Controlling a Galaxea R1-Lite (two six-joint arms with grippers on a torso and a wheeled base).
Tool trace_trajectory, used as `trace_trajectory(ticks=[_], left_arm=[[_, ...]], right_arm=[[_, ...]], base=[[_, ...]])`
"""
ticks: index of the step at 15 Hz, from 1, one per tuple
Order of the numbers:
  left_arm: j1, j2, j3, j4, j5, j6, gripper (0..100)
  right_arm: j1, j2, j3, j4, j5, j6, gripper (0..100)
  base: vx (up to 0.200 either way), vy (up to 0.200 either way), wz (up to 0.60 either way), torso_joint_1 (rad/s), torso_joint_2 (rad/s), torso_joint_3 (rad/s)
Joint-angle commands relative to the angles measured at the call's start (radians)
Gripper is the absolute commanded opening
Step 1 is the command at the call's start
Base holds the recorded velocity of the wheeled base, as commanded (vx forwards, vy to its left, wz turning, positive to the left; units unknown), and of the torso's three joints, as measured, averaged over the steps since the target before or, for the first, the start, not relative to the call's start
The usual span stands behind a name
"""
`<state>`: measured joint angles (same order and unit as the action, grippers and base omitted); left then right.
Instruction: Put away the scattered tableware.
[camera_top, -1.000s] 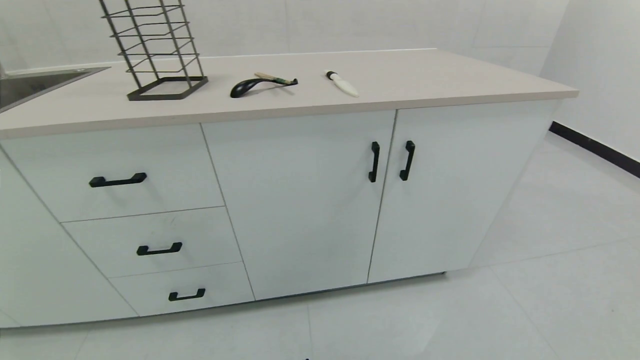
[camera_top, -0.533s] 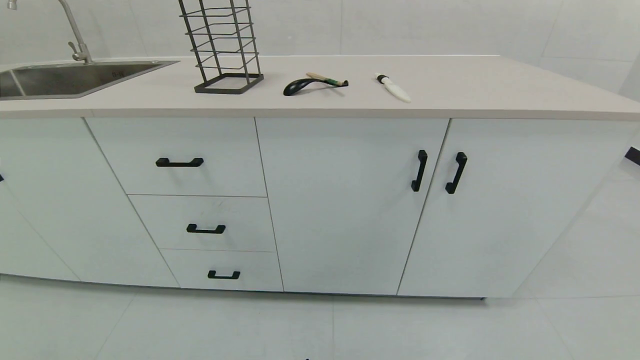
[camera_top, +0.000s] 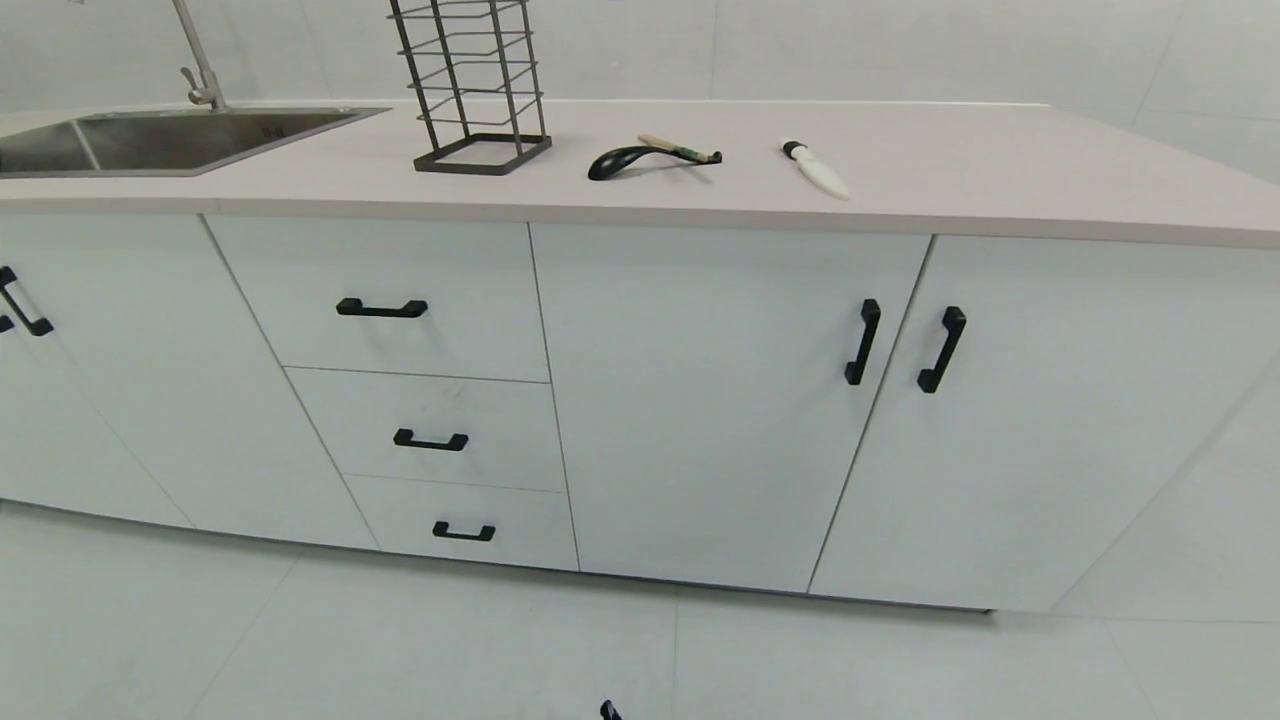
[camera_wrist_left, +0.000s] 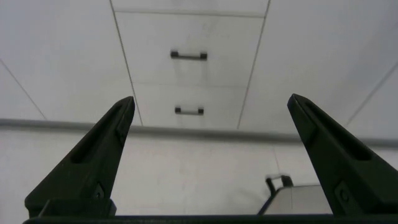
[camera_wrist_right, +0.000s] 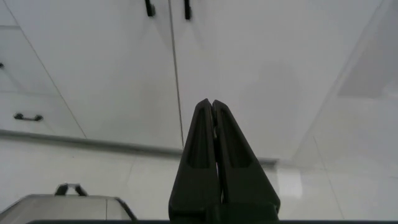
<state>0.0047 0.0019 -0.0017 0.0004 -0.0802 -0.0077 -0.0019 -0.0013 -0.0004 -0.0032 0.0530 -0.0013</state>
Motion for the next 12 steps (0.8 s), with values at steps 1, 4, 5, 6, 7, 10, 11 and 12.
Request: trace_trajectory(ticks=[1,4,5,6,7,10,11,12], left_arm=[[0.000,0.001,0.000,0.004,0.000,0.000,100],[0.000,0.001,0.000,0.004,0.000,-0.002,100],[0.000,0.001,0.000,0.004,0.000,-0.002,100],[0.000,0.001,0.000,0.004,0.000,-0.002,100],[0.000,0.001,0.000,0.004,0.000,-0.002,100],[0.000,0.001,0.000,0.004,0.000,-0.002,100],[0.000,0.001,0.000,0.004,0.000,-0.002,100],[0.000,0.001,0.000,0.004,0.000,-0.002,100]], right_arm=[[-0.001,0.001,0.000,0.003,0.001,0.000,0],[0.000,0.001,0.000,0.003,0.001,0.000,0],[0.000,0.001,0.000,0.003,0.001,0.000,0],[0.000,0.001,-0.001,0.003,0.001,0.000,0],[0.000,0.001,0.000,0.003,0.001,0.001,0],[-0.001,0.001,0.000,0.003,0.001,0.000,0],[0.000,0.001,0.000,0.003,0.001,0.001,0],[-0.001,0.001,0.000,0.003,0.001,0.000,0]], base=[[0.000,0.000,0.00,0.000,0.00,0.000],[0.000,0.000,0.00,0.000,0.00,0.000],[0.000,0.000,0.00,0.000,0.00,0.000],[0.200,0.000,0.00,-0.002,0.00,0.007],[0.200,0.000,0.00,0.002,0.00,0.002],[0.200,0.000,0.00,0.002,-0.01,0.002],[0.200,0.000,0.00,0.007,0.00,-0.002],[0.000,0.000,0.00,0.000,0.00,0.000]])
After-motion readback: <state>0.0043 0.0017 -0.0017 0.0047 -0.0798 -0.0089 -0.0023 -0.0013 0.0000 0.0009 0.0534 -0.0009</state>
